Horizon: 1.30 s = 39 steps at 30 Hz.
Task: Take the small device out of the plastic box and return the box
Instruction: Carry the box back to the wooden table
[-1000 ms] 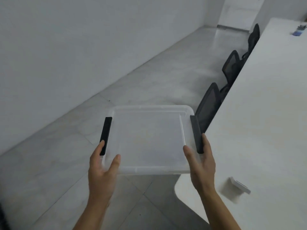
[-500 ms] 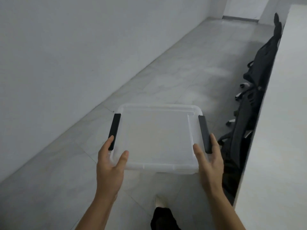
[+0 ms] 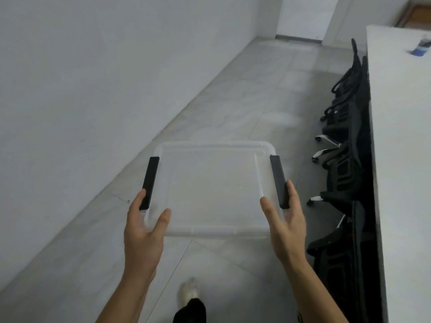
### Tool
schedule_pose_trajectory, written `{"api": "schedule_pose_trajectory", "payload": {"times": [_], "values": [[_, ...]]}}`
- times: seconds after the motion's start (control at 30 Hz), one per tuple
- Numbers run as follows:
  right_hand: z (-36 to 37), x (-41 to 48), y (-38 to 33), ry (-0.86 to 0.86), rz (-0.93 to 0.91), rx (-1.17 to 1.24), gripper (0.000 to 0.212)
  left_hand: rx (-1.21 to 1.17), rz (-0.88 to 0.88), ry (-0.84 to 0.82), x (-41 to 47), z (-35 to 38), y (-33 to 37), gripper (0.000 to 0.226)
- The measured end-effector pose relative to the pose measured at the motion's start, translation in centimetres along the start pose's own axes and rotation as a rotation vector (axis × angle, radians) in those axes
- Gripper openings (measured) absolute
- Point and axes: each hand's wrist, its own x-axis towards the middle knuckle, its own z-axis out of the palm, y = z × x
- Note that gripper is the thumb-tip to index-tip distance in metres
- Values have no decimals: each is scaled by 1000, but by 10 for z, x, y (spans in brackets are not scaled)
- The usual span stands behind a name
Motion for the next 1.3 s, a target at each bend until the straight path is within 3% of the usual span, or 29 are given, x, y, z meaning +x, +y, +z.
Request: {"api": "schedule_pose_trajectory", "payload": {"times": [0.3, 0.63, 0.83, 1.1, 1.3], "values": [[61, 196, 6, 237, 78, -146, 94, -24, 22, -246, 231, 147, 21, 81], [18, 409, 23, 577, 112, -80, 95, -20, 199, -596, 407, 401, 99, 80], [-4, 582, 54, 604, 122, -30, 96, -10, 205, -599, 503, 551, 128, 77], [-3, 830, 29, 486, 62, -66, 92, -90, 159, -484, 651, 687, 188, 76], [12, 1013, 47, 455, 22, -93, 94, -152, 161, -433, 770, 813, 196, 74]]}}
